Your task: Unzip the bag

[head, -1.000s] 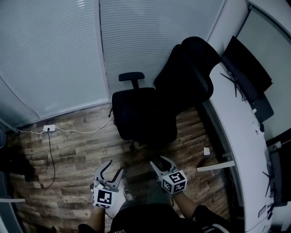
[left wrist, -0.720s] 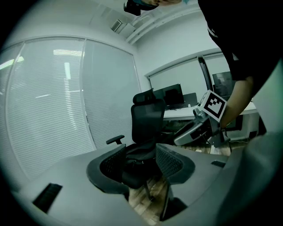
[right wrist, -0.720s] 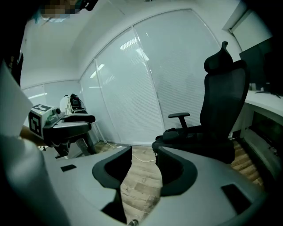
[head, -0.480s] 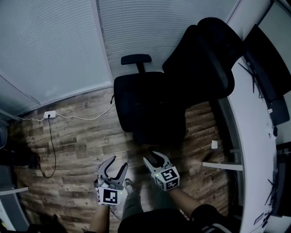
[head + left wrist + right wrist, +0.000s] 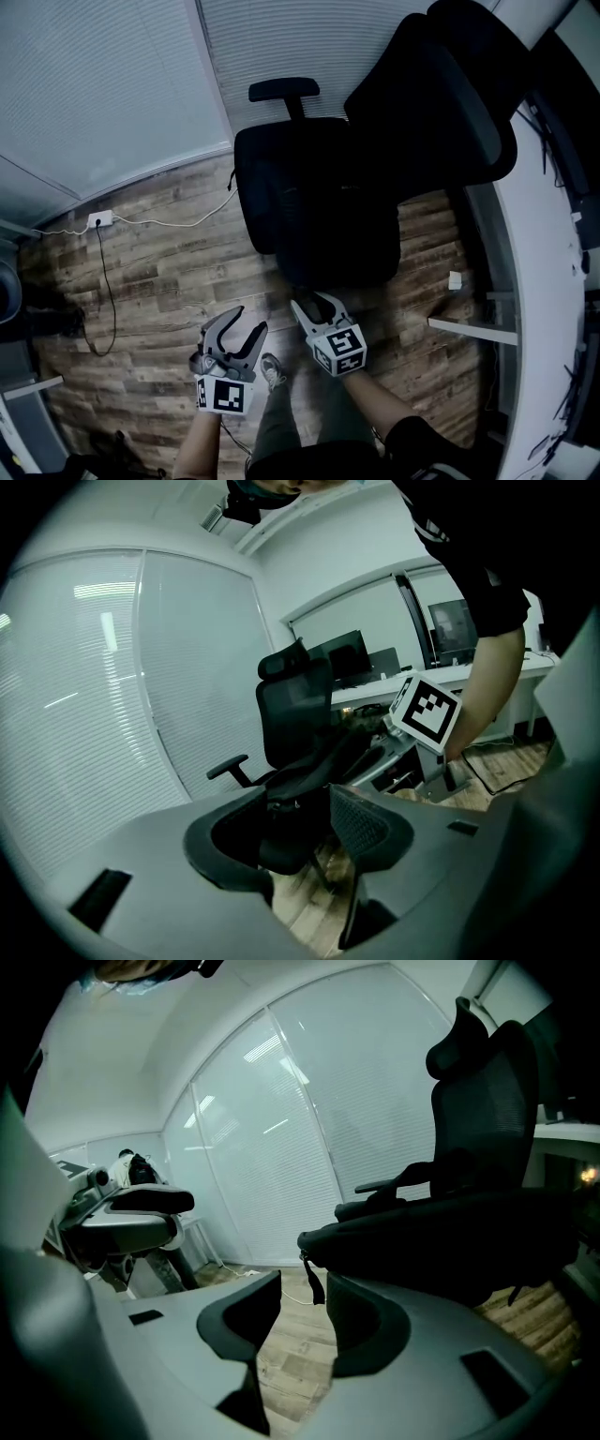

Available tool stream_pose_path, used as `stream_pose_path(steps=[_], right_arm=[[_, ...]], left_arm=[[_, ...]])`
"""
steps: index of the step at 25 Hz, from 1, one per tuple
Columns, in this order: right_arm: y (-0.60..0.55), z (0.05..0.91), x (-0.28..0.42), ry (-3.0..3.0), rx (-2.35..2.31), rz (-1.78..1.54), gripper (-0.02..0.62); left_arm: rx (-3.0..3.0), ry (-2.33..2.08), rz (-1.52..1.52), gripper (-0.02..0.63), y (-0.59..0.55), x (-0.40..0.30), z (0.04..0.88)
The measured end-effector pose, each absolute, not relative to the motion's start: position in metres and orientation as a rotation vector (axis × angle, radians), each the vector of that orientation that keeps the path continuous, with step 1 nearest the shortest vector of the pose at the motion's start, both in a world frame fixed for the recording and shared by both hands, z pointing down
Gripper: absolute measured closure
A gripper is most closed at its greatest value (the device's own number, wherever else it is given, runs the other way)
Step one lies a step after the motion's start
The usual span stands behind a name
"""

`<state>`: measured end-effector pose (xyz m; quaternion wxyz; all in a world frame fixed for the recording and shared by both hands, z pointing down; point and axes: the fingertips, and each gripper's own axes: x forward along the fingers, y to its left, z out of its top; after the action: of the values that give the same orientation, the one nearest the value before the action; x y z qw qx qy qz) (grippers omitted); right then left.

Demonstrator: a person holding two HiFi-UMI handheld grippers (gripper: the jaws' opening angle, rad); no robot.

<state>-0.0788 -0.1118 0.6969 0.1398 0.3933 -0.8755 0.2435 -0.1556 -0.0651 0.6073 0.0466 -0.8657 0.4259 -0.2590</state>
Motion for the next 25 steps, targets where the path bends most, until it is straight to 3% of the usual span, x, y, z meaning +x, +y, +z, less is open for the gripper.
stream_pose_path(steps=[9, 16, 25], right_arm=[[-0.125, 0.714, -0.103, -2.593, 1.144, 0.7, 0.433], [-0.133, 0.709, -0.088, -2.59, 1.361, 0.816, 0.535], [-0.127, 0.702, -0.086, -2.607, 1.149, 0.779, 0.548]], left_arm=[[-2.64, 1.263, -0.815, 0.397, -0.071, -0.157, 0.622], [-2.648, 1.258, -0.82, 0.397, -0.07, -0.155, 0.625], [-2.625, 1.162, -0.888, 0.394, -0.088, -0.136, 0.641]])
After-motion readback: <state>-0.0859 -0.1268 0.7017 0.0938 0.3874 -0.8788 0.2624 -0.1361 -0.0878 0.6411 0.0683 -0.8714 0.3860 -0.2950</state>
